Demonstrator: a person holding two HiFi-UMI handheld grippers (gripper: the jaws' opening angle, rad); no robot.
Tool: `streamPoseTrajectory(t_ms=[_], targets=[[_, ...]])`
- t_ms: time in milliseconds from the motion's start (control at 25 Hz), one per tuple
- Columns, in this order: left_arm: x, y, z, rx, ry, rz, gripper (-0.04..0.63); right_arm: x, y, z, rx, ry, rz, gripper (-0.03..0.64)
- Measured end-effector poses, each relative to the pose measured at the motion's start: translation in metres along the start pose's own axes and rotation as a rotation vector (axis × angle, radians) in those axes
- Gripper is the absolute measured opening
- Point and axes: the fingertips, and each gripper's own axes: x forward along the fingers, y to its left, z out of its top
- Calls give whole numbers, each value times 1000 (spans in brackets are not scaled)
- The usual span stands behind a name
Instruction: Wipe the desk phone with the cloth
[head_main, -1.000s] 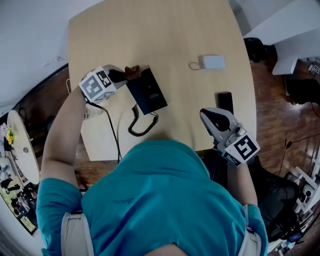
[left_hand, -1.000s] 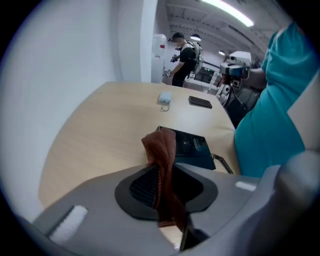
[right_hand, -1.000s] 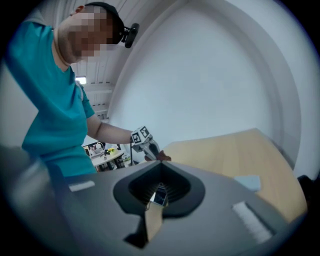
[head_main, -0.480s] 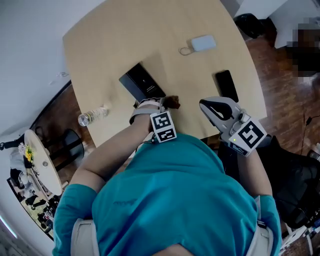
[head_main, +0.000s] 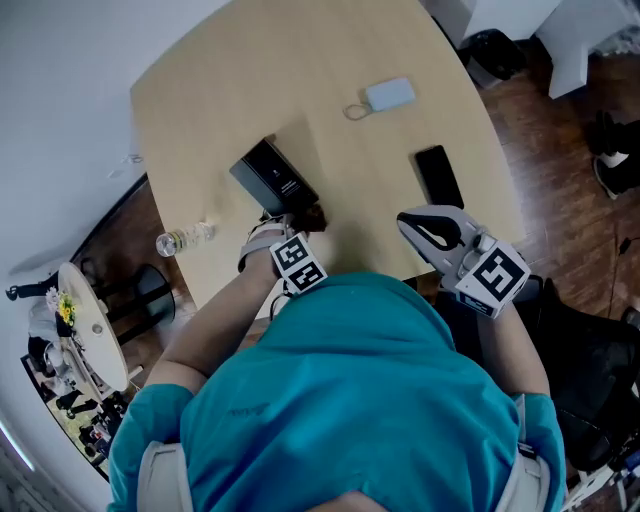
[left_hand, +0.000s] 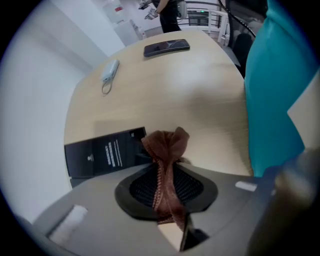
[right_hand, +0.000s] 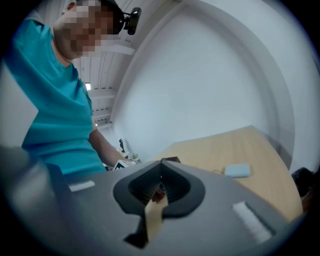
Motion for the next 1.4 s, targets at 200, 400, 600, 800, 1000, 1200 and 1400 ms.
streamPoseTrajectory(t_ms=[200, 400, 600, 800, 1000, 1200, 1400], targets=[[-59, -8, 21, -173, -223, -58, 91, 7, 2, 8, -20, 14, 44, 2], [-150, -4, 20, -414, -577, -101, 91, 30, 50, 31, -106, 18, 83, 2], [-227, -9, -36, -619, -948, -151, 91, 50, 119, 28, -133, 55, 73, 2], [-278, -55, -120, -664, -1174, -179, 91, 60, 206, 16, -62, 24, 39, 2], [-308, -91, -180, -776, -1295, -215, 91, 45, 262, 6, -78, 35, 11, 2], [-336, -137, -173, -823, -1377, -219, 91, 6, 279, 12, -106, -9, -2, 2], [-355, -195, -118, -826, -1363, -165, 91, -56, 289, -6, -124, -17, 48, 2]])
